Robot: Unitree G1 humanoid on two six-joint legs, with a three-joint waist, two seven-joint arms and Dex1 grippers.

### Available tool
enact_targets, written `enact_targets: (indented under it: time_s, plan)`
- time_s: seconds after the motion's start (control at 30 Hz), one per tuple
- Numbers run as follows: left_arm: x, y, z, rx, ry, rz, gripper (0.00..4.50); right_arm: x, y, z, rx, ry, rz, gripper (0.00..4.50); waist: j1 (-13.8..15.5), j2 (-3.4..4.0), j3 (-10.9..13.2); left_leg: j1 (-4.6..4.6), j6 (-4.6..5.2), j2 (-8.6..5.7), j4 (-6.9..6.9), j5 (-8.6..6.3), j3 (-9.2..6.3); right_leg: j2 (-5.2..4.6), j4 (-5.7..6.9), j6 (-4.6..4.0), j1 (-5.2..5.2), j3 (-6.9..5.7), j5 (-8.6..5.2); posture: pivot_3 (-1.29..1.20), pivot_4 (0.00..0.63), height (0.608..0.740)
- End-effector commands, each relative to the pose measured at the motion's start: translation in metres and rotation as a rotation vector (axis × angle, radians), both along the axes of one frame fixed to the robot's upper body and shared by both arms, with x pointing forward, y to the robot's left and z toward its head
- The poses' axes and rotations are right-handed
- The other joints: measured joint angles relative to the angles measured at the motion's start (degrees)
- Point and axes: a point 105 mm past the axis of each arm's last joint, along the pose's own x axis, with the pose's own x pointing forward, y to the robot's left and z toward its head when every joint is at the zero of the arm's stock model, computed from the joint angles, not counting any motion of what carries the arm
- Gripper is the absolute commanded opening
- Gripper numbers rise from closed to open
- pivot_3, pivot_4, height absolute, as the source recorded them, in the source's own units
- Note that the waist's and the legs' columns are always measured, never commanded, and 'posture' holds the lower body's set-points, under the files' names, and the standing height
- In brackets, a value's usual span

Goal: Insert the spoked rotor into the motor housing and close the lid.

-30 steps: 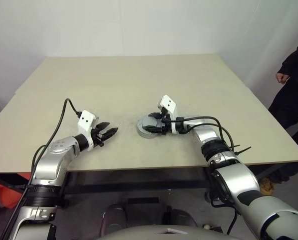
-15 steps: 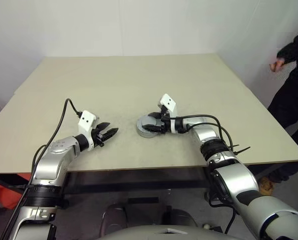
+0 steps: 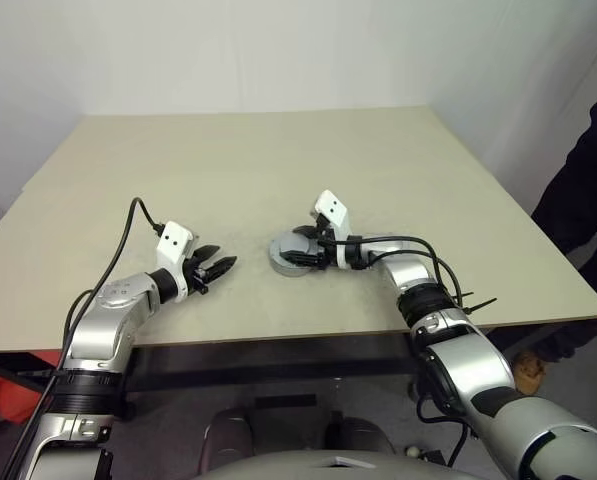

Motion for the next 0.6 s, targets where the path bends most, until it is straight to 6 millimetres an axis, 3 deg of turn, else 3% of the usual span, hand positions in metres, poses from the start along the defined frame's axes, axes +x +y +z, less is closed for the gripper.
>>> enact_targets:
  time_s: [0.03,0.17,0.6]
  plan:
    - [0.001,-0.002,0.013,0.011,-0.059,-0.013,2.56,-0.008,0.005,-0.022,-0.059,0.071,-0.006,3.15,-0.40,0.00,0.00,0.04,0.00,0.00,0.00,0.00,0.00,0.00,0.00,0.01,0.03,0.00,0.00,0.00,0.000,0.740]
    - [0.001,-0.002,0.013,0.011,-0.059,-0.012,2.56,-0.010,0.006,-0.028,-0.091,0.075,-0.005,3.15,-0.84,0.00,0.00,0.37,-0.01,-0.01,-0.05,0.00,-0.03,0.00,-0.01,0.40,0.24,0.04,-0.23,0.00,0.000,0.740]
    - [0.000,-0.002,0.012,0.009,-0.057,-0.008,2.56,-0.005,-0.003,-0.041,-0.197,0.058,-0.062,3.15,-0.86,-0.01,-0.05,0.66,-0.03,-0.02,-0.24,0.00,-0.05,0.00,-0.03,0.43,0.33,0.07,-0.25,0.00,0.000,0.740]
